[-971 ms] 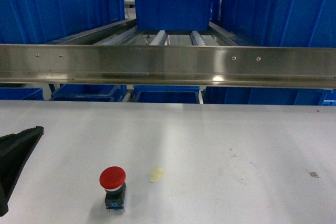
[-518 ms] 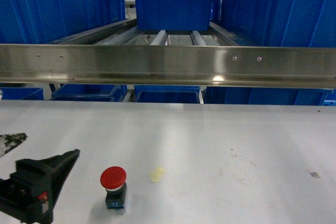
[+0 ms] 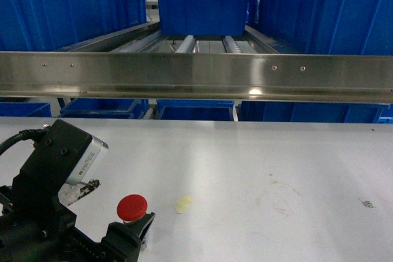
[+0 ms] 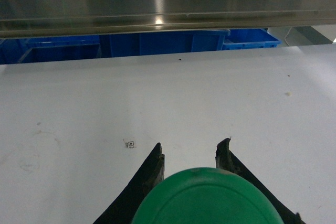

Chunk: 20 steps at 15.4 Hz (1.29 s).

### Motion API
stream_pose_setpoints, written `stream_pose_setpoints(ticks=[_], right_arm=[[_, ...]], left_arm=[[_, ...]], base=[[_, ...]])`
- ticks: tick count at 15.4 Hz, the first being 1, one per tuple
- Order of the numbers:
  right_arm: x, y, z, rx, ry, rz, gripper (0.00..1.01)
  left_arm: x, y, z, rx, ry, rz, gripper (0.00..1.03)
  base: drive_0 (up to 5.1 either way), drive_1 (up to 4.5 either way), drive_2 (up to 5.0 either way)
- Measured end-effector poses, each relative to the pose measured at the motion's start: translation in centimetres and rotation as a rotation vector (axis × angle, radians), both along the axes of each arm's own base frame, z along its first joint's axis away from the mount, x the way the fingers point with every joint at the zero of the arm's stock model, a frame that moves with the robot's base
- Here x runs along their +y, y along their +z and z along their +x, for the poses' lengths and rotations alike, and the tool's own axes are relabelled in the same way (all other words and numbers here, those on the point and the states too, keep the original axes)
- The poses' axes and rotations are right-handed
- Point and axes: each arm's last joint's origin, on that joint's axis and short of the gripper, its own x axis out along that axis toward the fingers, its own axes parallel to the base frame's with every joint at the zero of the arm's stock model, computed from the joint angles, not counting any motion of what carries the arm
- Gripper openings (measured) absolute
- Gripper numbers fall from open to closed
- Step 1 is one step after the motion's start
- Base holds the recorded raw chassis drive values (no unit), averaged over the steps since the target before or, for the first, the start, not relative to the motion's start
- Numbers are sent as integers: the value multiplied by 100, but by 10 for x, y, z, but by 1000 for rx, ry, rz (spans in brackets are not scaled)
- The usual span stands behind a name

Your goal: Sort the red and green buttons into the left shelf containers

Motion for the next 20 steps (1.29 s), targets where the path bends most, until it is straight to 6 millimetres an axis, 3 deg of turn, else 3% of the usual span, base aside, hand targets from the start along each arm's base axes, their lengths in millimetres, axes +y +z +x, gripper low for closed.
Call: stream_pose_setpoints(ticks=[7, 16, 17, 18, 20], right_arm=[[0, 0, 0, 0, 0, 0, 27], [0, 0, 0, 0, 0, 0, 27], [0, 0, 0, 0, 0, 0, 27], [0, 0, 0, 0, 0, 0, 27], [0, 0, 0, 0, 0, 0, 27]], left_arm=[[-5, -33, 14, 64, 12, 62, 98], [-15, -43, 31, 88, -5, 105, 98], [-15, -43, 31, 87, -6, 109, 89], [-15, -43, 31, 86, -5, 111, 63], [-15, -43, 31, 85, -6, 113, 41]], base=[[0, 0, 0], [0, 0, 0], [0, 0, 0], [0, 0, 0], [0, 0, 0]])
